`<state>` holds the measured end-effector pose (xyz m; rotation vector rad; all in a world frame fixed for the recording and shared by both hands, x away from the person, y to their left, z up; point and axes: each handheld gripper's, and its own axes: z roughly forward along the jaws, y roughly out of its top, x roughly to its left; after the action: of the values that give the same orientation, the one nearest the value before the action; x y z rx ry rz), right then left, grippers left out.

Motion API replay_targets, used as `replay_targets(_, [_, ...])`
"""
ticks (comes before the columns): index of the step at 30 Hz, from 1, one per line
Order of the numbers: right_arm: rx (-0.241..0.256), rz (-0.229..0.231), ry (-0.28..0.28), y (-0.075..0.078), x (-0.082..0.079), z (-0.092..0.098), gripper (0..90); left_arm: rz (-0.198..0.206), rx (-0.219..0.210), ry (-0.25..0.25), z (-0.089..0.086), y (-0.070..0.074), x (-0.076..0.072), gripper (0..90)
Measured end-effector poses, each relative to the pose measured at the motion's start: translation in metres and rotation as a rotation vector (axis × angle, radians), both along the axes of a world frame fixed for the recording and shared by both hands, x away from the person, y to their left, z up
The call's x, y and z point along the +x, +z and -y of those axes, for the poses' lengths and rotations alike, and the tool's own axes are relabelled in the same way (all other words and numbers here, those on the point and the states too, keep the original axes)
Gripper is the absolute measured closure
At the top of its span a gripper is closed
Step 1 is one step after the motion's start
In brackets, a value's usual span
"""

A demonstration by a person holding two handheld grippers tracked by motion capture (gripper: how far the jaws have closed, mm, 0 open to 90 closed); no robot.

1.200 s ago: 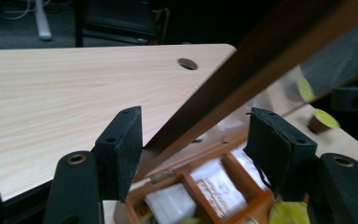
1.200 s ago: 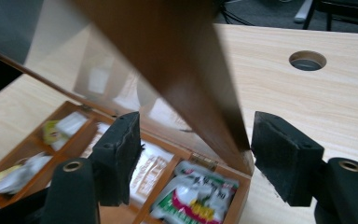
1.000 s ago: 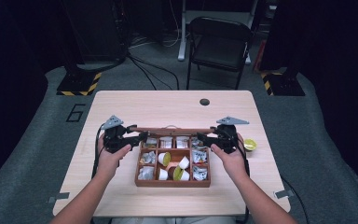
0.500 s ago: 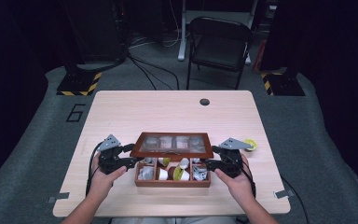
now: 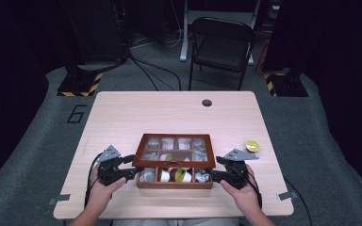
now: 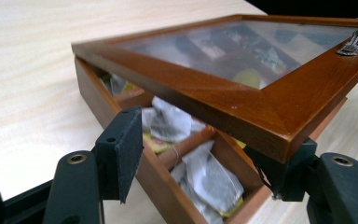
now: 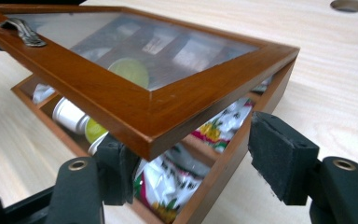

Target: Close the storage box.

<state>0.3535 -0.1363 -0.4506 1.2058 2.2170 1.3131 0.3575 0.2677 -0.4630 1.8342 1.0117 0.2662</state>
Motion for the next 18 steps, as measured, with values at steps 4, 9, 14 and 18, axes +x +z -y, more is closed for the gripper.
replay_targets(4, [-0.024, -0.022, 0.011, -0.005, -0.006, 0.0, 35.3, -0.02, 0.032, -0.033, 0.001, -0.006, -0.005, 36.7])
replay_targets(9, [-0.057, -0.036, 0.03, -0.012, -0.011, 0.0, 35.3, -0.043, 0.055, -0.058, 0.004, -0.012, -0.012, 37.1])
replay_targets(14, [-0.069, -0.055, 0.04, -0.017, -0.013, 0.0, 35.3, -0.055, 0.069, -0.065, 0.005, -0.015, -0.013, 37.2])
replay_targets(18, [-0.066, -0.081, 0.045, -0.019, -0.014, 0.001, 35.2, -0.068, 0.089, -0.055, 0.006, -0.018, -0.015, 37.2])
